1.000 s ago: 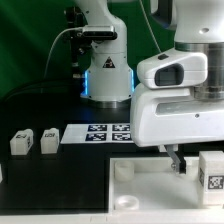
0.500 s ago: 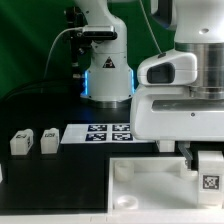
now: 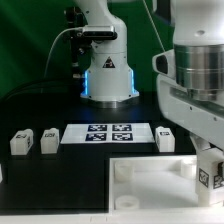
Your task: Assemble one leg
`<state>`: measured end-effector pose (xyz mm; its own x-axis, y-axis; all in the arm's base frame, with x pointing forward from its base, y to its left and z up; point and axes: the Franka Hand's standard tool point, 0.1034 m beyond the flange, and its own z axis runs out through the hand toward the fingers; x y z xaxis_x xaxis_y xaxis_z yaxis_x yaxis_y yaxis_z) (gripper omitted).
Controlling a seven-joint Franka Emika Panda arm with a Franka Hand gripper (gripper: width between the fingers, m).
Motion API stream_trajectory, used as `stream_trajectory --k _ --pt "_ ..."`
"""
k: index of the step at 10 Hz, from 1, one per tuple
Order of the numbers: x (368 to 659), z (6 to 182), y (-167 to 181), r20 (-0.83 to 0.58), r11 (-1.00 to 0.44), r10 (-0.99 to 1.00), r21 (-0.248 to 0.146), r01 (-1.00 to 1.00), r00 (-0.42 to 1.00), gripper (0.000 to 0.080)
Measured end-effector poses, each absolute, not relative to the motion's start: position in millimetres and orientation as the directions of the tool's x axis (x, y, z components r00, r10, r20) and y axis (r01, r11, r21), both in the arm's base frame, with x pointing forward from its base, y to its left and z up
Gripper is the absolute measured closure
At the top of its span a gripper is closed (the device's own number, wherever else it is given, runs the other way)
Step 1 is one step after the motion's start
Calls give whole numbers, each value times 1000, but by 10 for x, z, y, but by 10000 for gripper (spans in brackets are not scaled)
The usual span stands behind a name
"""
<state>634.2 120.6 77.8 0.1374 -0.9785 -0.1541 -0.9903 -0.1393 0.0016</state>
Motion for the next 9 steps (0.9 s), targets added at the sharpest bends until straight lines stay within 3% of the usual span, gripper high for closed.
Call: stream_trajectory --k 2,4,5,6,7,8,9 --pt "6324 767 1229 -148 64 -987 36 -997 -68 508" --pt "6278 741 1242 -141 96 -985 58 -994 -103 507" --pt "6277 740 1244 -141 94 -985 57 -994 -101 429" --pt "6273 736 1247 -141 82 -986 57 -995 -90 288" --pt "6253 703 1244 -138 -101 -986 27 -994 97 194" --pt "6235 692 1259 -138 -181 -975 19 -983 177 194" --pt "6232 706 1268 -135 -355 -926 -10 -935 353 159"
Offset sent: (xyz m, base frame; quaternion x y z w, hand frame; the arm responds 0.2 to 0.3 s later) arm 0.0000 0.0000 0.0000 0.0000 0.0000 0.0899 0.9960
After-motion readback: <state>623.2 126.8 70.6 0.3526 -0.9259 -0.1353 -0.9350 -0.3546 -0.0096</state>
